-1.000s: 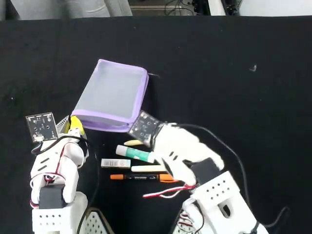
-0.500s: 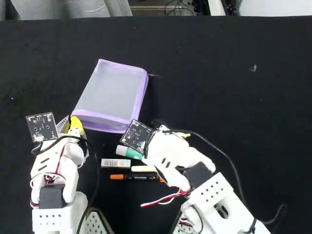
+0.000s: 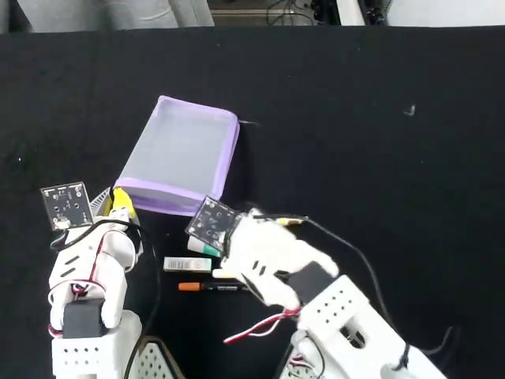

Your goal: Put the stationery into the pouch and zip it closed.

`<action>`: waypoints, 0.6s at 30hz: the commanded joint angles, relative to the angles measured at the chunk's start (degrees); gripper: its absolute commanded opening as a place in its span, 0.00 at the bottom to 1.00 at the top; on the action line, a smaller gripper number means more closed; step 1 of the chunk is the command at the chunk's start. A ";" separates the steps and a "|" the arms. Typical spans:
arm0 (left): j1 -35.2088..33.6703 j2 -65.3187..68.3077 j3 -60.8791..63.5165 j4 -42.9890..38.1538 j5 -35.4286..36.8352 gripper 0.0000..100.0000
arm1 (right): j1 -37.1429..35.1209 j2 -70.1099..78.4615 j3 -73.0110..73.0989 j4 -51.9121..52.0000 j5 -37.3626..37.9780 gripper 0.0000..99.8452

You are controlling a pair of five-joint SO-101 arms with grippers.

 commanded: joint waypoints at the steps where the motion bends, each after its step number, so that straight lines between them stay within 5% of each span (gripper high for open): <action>1: -0.57 -0.44 -3.56 -1.49 0.62 0.03 | 0.26 5.23 -4.35 -1.85 -1.32 0.17; 6: -0.66 -0.44 -3.56 -1.41 0.62 0.03 | 3.16 7.25 -6.11 -1.85 -1.05 0.06; 18: -0.66 -0.44 -3.56 -1.41 0.35 0.03 | 4.48 7.25 -6.37 -1.76 -1.05 0.03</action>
